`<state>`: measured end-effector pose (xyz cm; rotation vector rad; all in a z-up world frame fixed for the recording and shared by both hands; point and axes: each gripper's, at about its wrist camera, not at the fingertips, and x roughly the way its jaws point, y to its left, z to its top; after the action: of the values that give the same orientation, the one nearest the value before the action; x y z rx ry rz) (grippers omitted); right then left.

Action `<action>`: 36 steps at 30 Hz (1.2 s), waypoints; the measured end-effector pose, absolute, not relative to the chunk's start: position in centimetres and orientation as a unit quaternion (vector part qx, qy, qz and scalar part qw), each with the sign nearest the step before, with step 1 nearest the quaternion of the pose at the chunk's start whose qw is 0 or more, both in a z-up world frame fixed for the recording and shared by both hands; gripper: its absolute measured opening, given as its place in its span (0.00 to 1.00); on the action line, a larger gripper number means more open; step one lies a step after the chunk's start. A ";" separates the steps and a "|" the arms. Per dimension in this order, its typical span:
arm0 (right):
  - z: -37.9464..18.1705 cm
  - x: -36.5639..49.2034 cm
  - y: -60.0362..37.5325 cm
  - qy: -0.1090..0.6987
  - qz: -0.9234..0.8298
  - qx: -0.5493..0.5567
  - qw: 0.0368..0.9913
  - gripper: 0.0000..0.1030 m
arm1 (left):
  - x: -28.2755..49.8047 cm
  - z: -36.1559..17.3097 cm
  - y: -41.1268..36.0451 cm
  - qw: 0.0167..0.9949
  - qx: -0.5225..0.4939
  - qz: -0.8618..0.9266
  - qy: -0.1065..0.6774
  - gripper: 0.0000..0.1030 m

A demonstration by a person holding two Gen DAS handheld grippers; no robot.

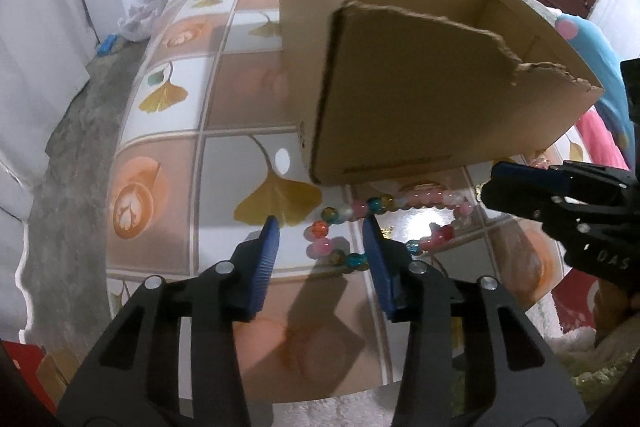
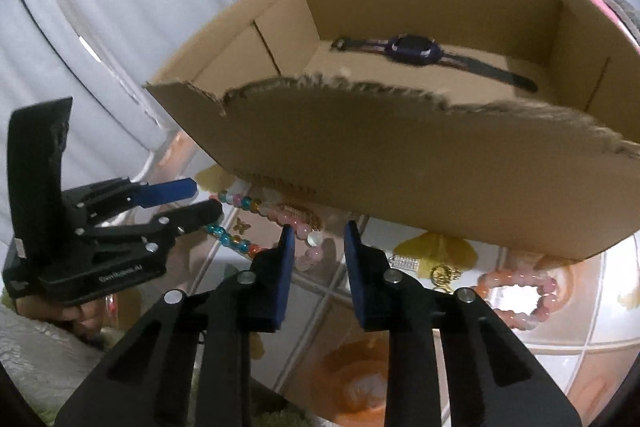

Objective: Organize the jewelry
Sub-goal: 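Move the left tool to the multicolour bead bracelet and close on it, then lift the bead bracelet with the left tool while the right tool grips its other side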

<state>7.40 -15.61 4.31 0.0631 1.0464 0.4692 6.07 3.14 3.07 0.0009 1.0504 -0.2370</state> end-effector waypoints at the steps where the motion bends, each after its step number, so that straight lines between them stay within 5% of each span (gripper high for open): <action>1: 4.2 7.5 -15.5 0.497 0.221 0.028 0.838 0.24 | 6.1 2.9 3.2 0.857 0.001 -0.114 0.503 0.36; 7: 3.5 8.0 -14.2 0.511 0.215 0.001 0.832 0.20 | 7.2 2.1 3.7 0.851 0.012 -0.114 0.513 0.34; 18: 2.9 8.7 -12.5 0.525 0.212 -0.025 0.824 0.17 | 6.7 2.1 2.0 0.849 0.058 -0.128 0.510 0.11; 36: 4.4 7.5 -11.7 0.491 0.216 -0.027 0.843 0.09 | 4.3 4.4 0.8 0.876 0.082 -0.141 0.453 0.08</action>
<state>7.48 -11.74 4.39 -0.0569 1.0376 0.4553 4.30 0.85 4.43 0.1714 0.9457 -0.2933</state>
